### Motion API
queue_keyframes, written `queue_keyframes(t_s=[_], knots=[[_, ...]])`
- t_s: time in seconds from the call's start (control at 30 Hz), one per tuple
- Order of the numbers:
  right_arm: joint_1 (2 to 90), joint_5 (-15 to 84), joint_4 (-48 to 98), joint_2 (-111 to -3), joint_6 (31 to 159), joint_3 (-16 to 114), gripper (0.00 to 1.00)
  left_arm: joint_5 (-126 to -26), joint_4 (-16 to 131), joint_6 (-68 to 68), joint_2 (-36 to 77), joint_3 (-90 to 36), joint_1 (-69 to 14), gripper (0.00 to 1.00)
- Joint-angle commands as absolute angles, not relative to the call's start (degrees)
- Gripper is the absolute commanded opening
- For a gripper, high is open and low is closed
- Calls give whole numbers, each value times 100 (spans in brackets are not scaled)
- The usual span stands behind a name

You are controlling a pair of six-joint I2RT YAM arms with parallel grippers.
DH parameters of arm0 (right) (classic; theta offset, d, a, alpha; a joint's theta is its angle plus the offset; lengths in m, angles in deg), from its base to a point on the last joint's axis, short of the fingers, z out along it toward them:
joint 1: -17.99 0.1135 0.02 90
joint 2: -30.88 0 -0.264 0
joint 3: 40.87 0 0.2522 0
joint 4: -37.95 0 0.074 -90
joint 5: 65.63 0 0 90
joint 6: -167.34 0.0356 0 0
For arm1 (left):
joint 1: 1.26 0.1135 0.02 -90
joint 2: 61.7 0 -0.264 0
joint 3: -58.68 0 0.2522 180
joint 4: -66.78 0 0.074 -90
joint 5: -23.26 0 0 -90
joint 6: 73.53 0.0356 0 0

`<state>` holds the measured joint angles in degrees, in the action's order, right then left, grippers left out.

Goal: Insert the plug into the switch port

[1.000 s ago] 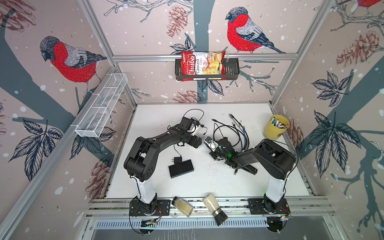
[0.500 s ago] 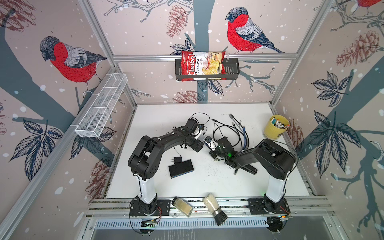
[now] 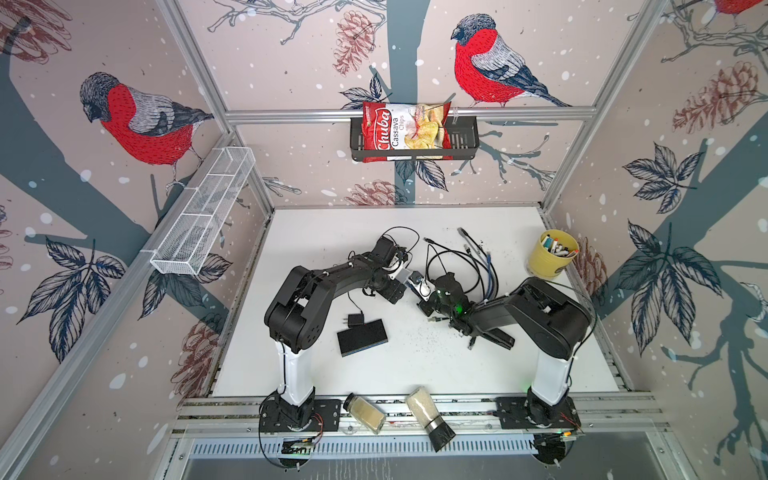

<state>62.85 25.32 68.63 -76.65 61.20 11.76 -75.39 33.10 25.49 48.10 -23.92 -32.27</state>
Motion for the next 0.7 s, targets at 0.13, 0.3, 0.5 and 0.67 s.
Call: queue_keyframes(t_s=[0.13, 0.3, 0.5, 0.67], knots=[[6316, 2618, 7118, -7654, 6187, 1252, 0, -7858, 3419, 2734, 4637, -2222, -3255, 70], [6339, 2647, 7055, -7645, 6143, 1291, 0, -7796, 3465, 2879, 4532, -2147, -3311, 60], [6378, 2625, 7121, -7580, 6172, 1301, 0, -7993, 3548, 3078, 4288, -2049, -3477, 58], [6409, 2626, 7261, -7462, 6279, 1299, 0, -8303, 3662, 3209, 4055, -1923, -3648, 58]])
